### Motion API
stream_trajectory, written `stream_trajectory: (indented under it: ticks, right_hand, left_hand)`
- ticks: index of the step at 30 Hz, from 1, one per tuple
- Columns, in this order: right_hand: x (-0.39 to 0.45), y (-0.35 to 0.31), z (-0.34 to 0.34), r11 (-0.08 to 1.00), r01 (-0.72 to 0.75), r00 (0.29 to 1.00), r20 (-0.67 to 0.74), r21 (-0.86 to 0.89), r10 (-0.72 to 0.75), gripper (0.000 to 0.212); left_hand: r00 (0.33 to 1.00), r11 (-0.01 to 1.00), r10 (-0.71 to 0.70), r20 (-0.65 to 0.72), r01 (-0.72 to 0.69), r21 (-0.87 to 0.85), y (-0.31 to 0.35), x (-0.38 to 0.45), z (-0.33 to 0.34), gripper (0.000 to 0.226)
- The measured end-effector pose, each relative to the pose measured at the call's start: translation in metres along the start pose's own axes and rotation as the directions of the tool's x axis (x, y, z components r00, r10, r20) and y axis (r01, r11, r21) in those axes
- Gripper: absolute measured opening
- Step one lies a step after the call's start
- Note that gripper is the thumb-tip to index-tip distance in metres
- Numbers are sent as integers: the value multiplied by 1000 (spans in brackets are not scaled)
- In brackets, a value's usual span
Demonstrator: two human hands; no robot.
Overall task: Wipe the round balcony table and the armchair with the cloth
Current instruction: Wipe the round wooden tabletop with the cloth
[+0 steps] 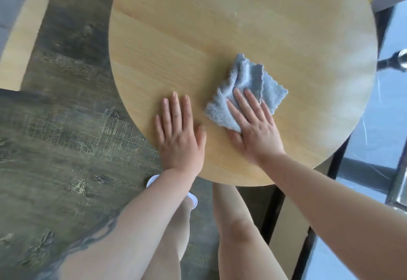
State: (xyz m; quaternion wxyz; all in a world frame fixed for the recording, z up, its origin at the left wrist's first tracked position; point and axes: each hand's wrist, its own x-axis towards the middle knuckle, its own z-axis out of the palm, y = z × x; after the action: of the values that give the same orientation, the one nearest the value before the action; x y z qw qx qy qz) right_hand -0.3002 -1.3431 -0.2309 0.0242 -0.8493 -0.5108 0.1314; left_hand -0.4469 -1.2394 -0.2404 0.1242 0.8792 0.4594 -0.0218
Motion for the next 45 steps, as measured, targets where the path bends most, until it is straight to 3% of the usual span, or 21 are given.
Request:
stream_trajectory:
  ticks: [1,3,4,5,7,9,11,13,14,17,19,24,26,30,32,34,35,38,40,43,45]
  right_hand:
    - [6,15,-3,982,-184,982,-27,35,185,66]
    - [10,21,-6,727,-666,729,-61,167,682,67]
    - [12,11,-4,638,-749,643,-36,176,765,67]
    - [12,-1,-5,683,-714,688,-30,153,725,68]
    - [12,-7,-7,942,-322,946,5,96,323,69]
    - [29,31,-14,991,133,991,29,4,-133,70]
    - [45,65,-21,994,-102,995,-19,35,103,69]
    - [42,66,-23,796,-583,805,-19,166,593,68]
    - [38,53,-22,760,-632,768,-13,152,641,69]
    - [38,25,-22,993,-105,993,56,51,102,70]
    - [75,41,-27,974,223,973,46,35,-225,65]
    - [91,55,-34,963,-184,967,-140,195,213,45]
    - [70,31,-25,977,-91,982,-143,195,120,41]
    - [109,11,-29,963,260,965,-43,67,-257,75]
    - [129,27,-33,992,-71,995,-68,99,78,77]
    - [117,26,-35,878,-446,884,-64,176,462,78]
    - [107,16,-34,854,-492,860,-58,171,507,80]
    - [107,-18,-26,994,-47,999,9,99,47,88]
    - [148,-1,-27,977,208,978,-14,37,-207,88]
    - [173,29,-37,972,-208,972,-92,110,218,81]
    - [152,13,-36,843,-510,846,-79,172,528,82]
  left_hand:
    - [1000,1000,3,1,-3,3,2,11,-2,67]
    - [1000,1000,12,-4,-11,15,7,35,-5,67]
    - [1000,1000,14,-10,-14,27,10,47,-5,67]
    - [1000,999,7,-10,-6,39,14,59,-5,67]
    - [1000,998,-30,0,30,54,20,73,-5,67]
    - [998,996,-60,-2,60,68,23,76,-4,66]
    - [997,995,-73,-3,73,74,26,76,-4,65]
    - [996,994,-86,3,85,71,27,76,-5,65]
    - [996,993,-90,4,89,74,27,76,-5,65]
    - [996,992,-94,10,92,91,28,78,-7,67]
    - [996,990,-90,18,88,107,28,77,-8,68]
    - [995,994,-103,18,102,32,27,81,-11,67]
    - [992,992,-126,1,125,-32,26,92,-13,68]
    - [989,987,-145,-35,142,-78,24,133,-20,65]
    - [993,992,-114,-31,112,-66,21,154,-24,63]
    - [995,994,-96,-23,95,-52,17,170,-24,61]
    - [994,993,-107,-30,106,-43,16,175,-24,60]
    - [987,989,-144,-67,145,-1,17,179,-21,59]
    - [989,991,-131,-67,133,17,17,178,-20,59]
    - [991,992,-123,-56,123,-9,20,177,-21,59]
    - [990,992,-130,-58,129,-13,21,177,-22,59]
